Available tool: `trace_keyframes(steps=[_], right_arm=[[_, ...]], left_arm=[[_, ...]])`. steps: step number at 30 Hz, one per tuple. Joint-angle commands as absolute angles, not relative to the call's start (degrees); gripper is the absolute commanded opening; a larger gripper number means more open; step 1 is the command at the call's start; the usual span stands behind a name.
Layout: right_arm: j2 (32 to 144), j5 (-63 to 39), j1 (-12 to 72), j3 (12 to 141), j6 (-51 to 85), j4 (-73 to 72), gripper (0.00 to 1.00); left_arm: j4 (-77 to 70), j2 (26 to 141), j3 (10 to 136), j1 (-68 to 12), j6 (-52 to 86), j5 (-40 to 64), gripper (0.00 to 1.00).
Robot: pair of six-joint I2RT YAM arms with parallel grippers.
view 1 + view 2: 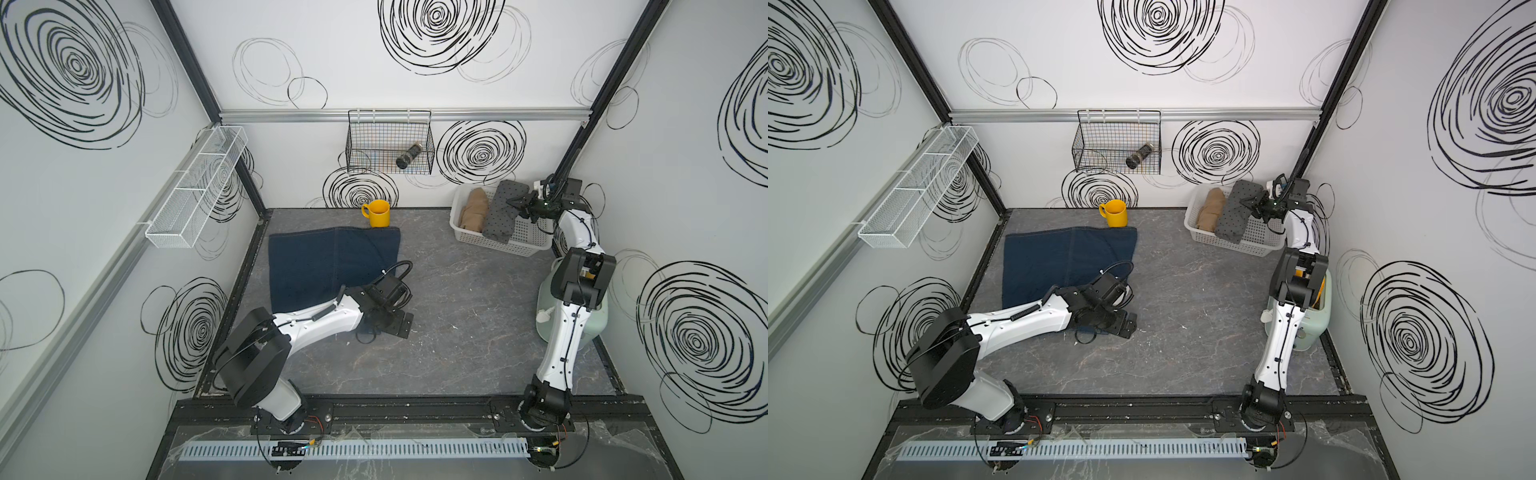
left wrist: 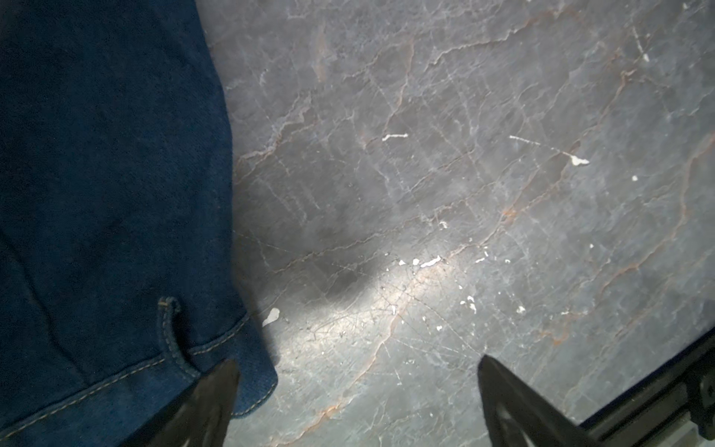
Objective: Roll up the skirts
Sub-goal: Place the skirt in the basket.
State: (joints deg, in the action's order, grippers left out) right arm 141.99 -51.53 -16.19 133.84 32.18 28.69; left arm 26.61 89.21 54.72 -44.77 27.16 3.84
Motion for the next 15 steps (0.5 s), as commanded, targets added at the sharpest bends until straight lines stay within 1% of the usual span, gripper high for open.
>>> trace_keyframes(steps=[1, 8, 15], right_arm=[[143.44, -50.46, -15.26, 137.44, 29.11, 32.77, 0.00], [146.99, -45.96, -14.98, 141.27, 27.89, 35.55, 0.00], [146.60, -45.64, -16.04, 140.89, 26.33, 37.01, 0.00]], left_arm=[[25.05, 89.37, 53.97, -44.50, 26.61, 4.91, 1.00], [25.04, 89.65, 53.91, -44.48, 26.54, 5.45, 1.00], [25.00, 90.44, 54.23, -44.48, 26.64, 6.41, 1.00]])
